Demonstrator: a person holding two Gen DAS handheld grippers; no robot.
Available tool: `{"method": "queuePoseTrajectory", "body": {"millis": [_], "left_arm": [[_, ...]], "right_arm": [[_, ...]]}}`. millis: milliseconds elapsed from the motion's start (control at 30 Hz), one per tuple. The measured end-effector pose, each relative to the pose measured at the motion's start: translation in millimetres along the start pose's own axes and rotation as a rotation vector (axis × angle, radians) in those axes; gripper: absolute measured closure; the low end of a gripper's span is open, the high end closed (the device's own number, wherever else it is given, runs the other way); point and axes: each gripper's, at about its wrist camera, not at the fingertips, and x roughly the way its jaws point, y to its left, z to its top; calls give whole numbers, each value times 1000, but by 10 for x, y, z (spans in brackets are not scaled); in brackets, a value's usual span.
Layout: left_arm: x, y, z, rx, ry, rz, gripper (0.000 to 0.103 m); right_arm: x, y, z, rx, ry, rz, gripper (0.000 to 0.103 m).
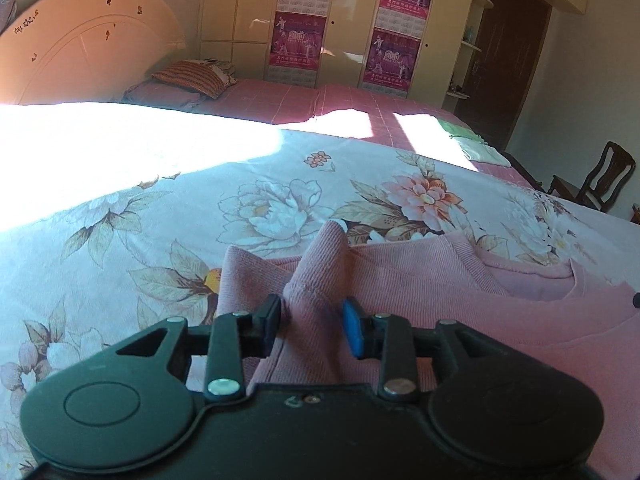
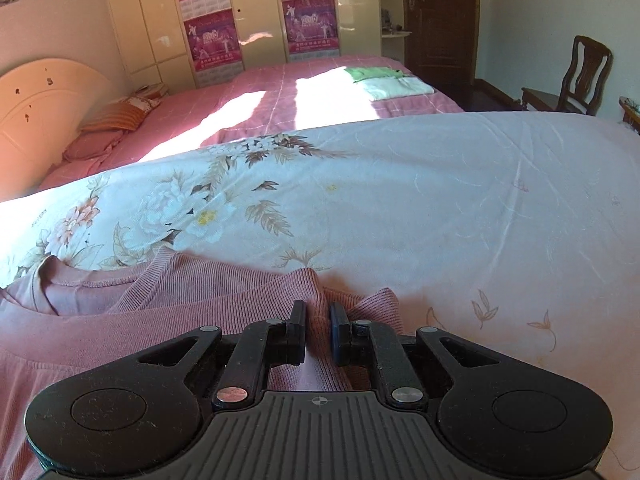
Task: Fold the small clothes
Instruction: 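Lay the hem down at the collar and open both grippers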
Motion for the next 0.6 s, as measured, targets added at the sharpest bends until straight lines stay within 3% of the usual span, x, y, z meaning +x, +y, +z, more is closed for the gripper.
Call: {"method": "queuePoseTrajectory", "body": {"millis": [133, 267, 433, 600], "left_arm": [[-394, -38, -80, -20, -39, -89, 68], [-609, -303, -261, 36, -11, -173, 67], [-545, -390, -568, 64, 51, -132, 67], [-607, -140, -801, 57, 47, -65, 69]], "right_arm": [[-370, 71, -29, -14, -55, 34, 93], [-603, 381, -204, -67, -44, 128, 93], [-604, 838, -589, -143, 22, 189, 93], [-442, 741, -877, -183, 68, 72, 93]]}}
